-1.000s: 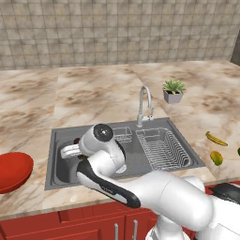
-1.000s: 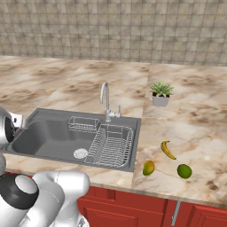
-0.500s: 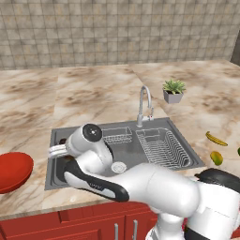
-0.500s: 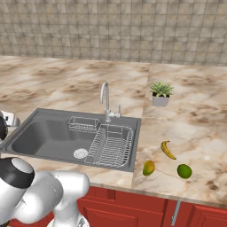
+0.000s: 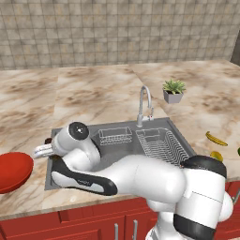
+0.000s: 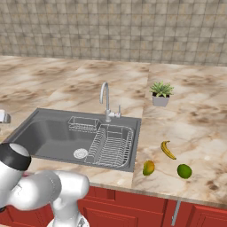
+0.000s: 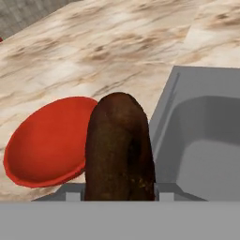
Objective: There is a mixed pile of frozen fruits and vegetables on the counter. Locate all the frozen vegetables and place the items in a bowl on the counter. Take all the frozen fruits and defrost them in a running sink.
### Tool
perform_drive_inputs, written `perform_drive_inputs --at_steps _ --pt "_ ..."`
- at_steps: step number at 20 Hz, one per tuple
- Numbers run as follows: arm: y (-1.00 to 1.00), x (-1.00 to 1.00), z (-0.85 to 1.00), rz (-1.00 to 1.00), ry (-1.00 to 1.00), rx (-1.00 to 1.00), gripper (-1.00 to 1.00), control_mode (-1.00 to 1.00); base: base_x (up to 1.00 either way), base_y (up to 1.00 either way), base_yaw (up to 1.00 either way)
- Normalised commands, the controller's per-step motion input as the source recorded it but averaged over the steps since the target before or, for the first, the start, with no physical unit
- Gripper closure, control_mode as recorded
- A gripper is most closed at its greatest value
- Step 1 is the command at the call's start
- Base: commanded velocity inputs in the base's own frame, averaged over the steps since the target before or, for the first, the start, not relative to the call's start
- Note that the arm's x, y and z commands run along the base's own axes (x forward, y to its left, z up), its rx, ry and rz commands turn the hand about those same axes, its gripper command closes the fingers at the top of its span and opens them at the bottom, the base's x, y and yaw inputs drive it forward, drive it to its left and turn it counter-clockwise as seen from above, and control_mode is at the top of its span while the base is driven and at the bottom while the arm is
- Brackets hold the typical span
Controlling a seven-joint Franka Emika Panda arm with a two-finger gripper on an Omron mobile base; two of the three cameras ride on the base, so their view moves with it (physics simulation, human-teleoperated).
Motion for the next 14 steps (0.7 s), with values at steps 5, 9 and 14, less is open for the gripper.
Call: perform_drive_inputs --at_steps 5,9,14 --pt "0.45 0.0 0.2 0.05 0.0 0.0 1.0 -1.0 0.0 0.0 0.0" --pt "0.49 0.0 0.06 0.05 0.0 0.0 1.0 -1.0 0.0 0.0 0.0" --pt "0.53 0.0 -0.02 0.06 0.0 0.0 1.0 -1.0 0.0 0.0 0.0"
